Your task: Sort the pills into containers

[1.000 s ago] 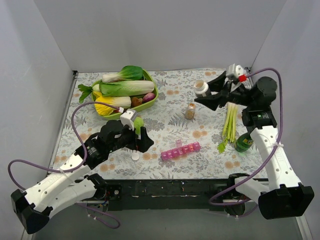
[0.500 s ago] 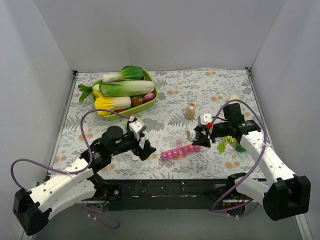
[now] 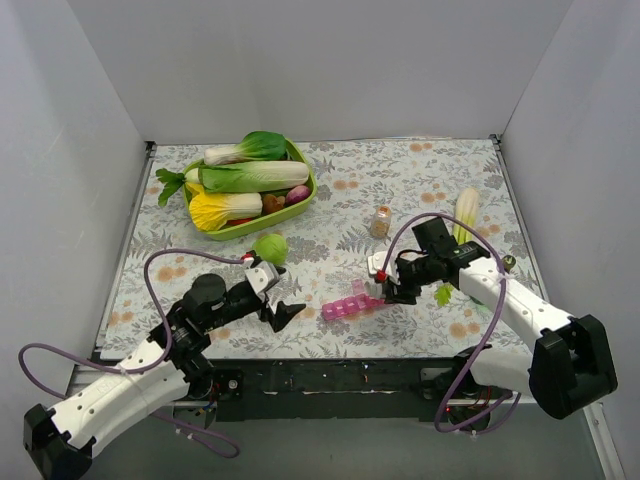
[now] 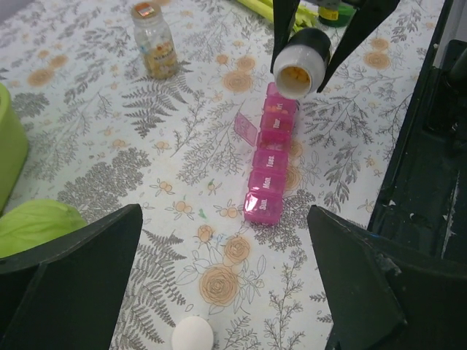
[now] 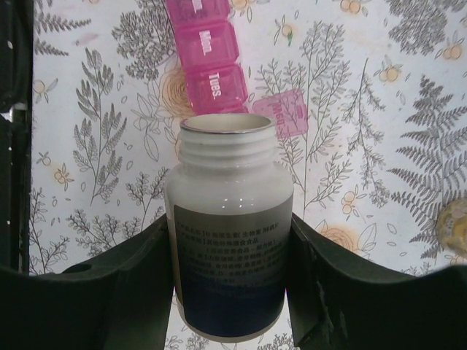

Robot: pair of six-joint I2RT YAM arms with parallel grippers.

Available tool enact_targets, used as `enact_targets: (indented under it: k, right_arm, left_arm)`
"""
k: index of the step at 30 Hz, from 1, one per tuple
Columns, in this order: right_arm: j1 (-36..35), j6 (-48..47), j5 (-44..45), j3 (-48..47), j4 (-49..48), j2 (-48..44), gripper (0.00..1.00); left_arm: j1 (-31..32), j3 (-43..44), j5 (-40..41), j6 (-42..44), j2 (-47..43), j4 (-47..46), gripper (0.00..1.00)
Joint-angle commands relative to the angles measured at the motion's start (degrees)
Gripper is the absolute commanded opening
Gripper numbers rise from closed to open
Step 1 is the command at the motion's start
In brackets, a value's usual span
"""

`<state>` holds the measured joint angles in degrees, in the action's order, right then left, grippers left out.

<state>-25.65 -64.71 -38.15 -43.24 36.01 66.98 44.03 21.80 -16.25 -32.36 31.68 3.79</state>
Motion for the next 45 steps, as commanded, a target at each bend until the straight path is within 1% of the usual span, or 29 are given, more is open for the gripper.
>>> enact_targets:
  k: [1,3,6,9,13,19,20,21,24,45]
  right_arm:
    - [-2.7,0.7,8.3,-1.3,-0.9,2.2,0.01]
    - [-4.0,0.9,10.1,-2.2,0.6,3.2,0.01]
    - [-5.5,1.9,13.0,-3.6,2.0,5.3,0.01]
    - [-7.0,2.8,15.3,-4.2,2.0,6.7,0.01]
    - [-8.6,4.1,19.0,-5.3,2.4,8.3,0.01]
    - [-10.1,5.5,22.1,-5.7,2.3,9.9,0.01]
    - [-10.4,5.7,22.4,-5.7,2.4,10.1,0.01]
    - [-10.6,5.9,22.7,-5.9,2.4,10.2,0.01]
    - [-11.2,6.4,23.7,-6.1,2.4,10.7,0.01]
    - [-14.9,7.9,29.9,-7.9,4.5,12.6,0.01]
  left_arm:
    - [-0.2,-1.7,4.5,2.8,-3.7,-2.6,0.98]
    - [-0.2,-1.9,8.8,3.0,-4.0,-2.5,0.98]
    - [-0.2,-1.7,13.1,3.2,-4.6,-2.0,0.98]
    - [-0.2,-1.7,14.8,3.5,-5.0,-1.9,0.98]
    - [-0.3,-1.6,15.5,3.7,-5.7,-1.6,0.98]
    - [-0.3,-1.8,15.5,4.0,-6.6,-1.6,0.98]
    - [-0.3,-1.8,15.5,4.0,-6.6,-1.6,0.98]
    - [-0.3,-1.8,17.2,4.1,-6.7,-1.6,0.98]
    - [-0.3,-1.8,17.6,4.0,-6.7,-1.6,0.98]
    - [-0.3,-1.8,16.8,4.1,-6.5,-1.6,0.98]
